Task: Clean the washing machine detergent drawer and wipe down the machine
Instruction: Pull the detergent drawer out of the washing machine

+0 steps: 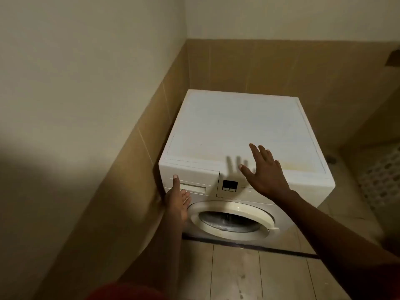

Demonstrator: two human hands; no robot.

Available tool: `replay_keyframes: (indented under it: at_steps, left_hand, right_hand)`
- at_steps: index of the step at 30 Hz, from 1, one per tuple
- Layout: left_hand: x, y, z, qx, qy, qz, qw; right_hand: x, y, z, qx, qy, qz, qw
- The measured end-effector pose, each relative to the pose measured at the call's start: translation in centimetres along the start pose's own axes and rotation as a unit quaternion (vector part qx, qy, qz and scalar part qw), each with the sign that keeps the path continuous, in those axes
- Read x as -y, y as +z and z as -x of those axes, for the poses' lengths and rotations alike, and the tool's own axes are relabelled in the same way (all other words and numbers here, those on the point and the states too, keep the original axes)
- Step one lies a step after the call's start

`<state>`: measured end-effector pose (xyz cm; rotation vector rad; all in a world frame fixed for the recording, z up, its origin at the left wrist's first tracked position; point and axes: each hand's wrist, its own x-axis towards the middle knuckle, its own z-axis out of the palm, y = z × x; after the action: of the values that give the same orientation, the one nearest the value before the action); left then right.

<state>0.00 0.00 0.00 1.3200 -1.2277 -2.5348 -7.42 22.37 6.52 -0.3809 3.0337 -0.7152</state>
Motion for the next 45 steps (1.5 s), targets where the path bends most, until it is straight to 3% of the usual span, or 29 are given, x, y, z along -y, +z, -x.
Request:
replay_keyframes:
  at_steps: [14,17,25,36,41,45]
  left_hand:
    - [1.9,2.7,-8.9,-0.031,-0.036,0.102,0.994]
    - [2.7,3.0,-9.6,0.003,-0.031,0.128,0.991]
    - [3.0,4.1,-9.7,0.056,-0.02,0.225,0.972]
    - [4.4,3.3,-9.3,0.047,0.024,0.236,0.97]
    - [4.4,1.7,-7.7,0.056,-0.003,0.243,0.968]
    - [5.6,0.1,-5.2,0.019,-0.007,0.24,0.971]
  right_hand:
    - [-1.7,6.9,-4.5,0.063,0.048,-0.013,0.997]
    - [-2.3,7.5,-4.9,0.051,0.042,-0.01,0.998]
    - [-2.1,8.1,-5.6,0.038,0.043,-0.012,0.998]
    - [-2.1,8.0,-6.1,0.036,0.091,-0.054,0.994]
    - [-1.9,7.8,-6.2,0.047,0.097,-0.055,0.993]
    - [-1.7,7.3,-5.4,0.022,0.092,-0.075,0.993]
